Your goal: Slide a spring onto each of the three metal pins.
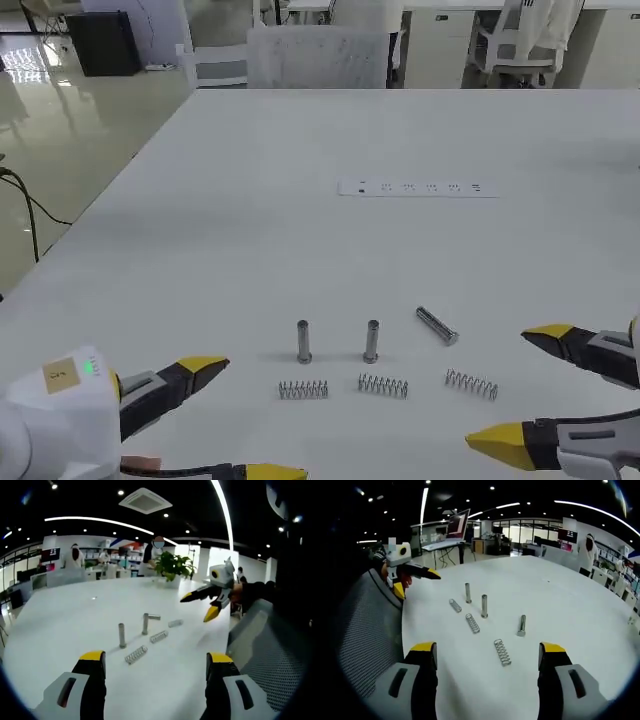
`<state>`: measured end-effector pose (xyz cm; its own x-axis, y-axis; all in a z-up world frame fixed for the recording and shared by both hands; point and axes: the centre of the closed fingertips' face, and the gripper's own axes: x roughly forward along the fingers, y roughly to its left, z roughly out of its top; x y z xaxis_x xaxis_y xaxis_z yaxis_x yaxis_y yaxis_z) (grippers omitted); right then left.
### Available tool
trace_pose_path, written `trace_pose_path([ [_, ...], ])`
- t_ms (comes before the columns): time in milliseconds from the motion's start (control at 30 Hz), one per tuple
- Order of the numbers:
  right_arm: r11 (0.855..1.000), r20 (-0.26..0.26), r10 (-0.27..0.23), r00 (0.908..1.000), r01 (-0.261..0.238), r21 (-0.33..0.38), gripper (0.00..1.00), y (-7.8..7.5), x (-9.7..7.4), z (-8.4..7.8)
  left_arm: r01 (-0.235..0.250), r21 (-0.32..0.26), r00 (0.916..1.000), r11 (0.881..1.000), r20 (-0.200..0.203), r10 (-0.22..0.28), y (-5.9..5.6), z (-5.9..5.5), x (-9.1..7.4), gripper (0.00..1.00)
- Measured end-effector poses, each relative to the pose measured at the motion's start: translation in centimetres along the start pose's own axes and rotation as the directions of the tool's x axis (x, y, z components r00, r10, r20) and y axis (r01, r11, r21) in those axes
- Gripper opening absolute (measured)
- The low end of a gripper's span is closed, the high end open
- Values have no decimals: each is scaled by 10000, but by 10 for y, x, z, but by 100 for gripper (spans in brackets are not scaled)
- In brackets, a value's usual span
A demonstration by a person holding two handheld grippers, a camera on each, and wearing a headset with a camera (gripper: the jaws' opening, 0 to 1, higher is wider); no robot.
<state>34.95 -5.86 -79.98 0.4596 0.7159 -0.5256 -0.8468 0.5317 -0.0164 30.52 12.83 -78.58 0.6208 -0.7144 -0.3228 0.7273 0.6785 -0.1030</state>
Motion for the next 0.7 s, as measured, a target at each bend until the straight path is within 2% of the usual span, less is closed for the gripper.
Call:
trace_pose_path([
  [700, 9999, -132, -102, 9999, 101, -89, 82, -7, -5, 4, 24, 11, 10000, 10000, -14, -24, 1, -1, 1, 78],
])
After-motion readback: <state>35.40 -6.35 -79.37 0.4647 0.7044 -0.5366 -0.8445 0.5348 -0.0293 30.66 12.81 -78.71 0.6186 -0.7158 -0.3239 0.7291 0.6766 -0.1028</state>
